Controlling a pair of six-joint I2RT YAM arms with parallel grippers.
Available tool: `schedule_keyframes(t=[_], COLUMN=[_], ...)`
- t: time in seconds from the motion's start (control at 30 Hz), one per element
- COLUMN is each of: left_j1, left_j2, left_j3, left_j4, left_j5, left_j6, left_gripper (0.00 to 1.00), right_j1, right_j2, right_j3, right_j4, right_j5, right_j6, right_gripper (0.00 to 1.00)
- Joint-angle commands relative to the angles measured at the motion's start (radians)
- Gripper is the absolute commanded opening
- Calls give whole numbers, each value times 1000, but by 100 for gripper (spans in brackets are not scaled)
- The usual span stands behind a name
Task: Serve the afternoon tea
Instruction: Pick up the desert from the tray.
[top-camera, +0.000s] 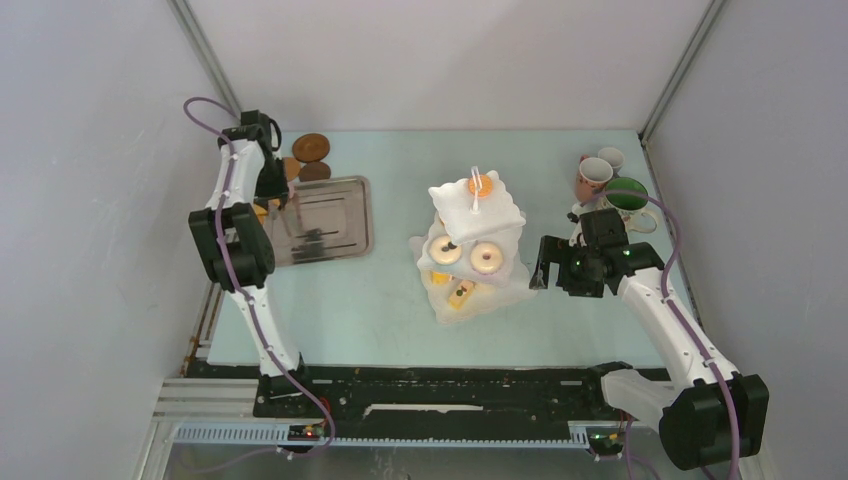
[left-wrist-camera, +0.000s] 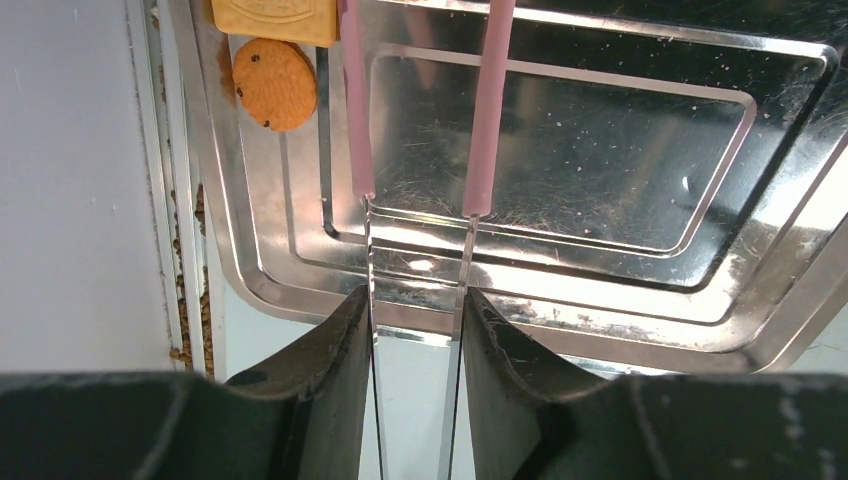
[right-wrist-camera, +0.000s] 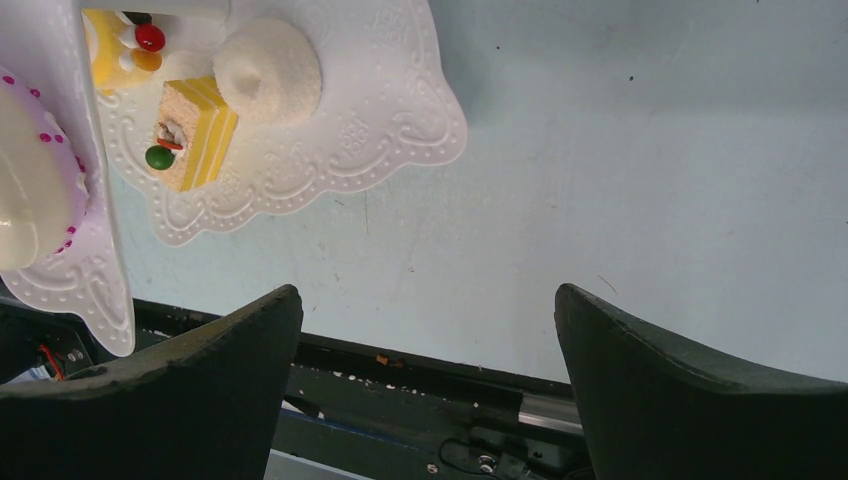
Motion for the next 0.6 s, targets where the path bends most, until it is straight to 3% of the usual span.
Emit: schedule_keyframes(t=[0.0,0.57], left_j1=[5,4], left_j2=[-12,-90], left_j3=[6,-122], left_j4=[7,17], left_j5=[28,-4], left_j6=[-1,-18], left_gripper=[38,39], right_j1=[-1,-1], right_j2=[2,-1], right_j3=[-5,-5], right_j4=[7,9], right_j5=[8,2], right_j6=[0,-2], right_gripper=[100,100])
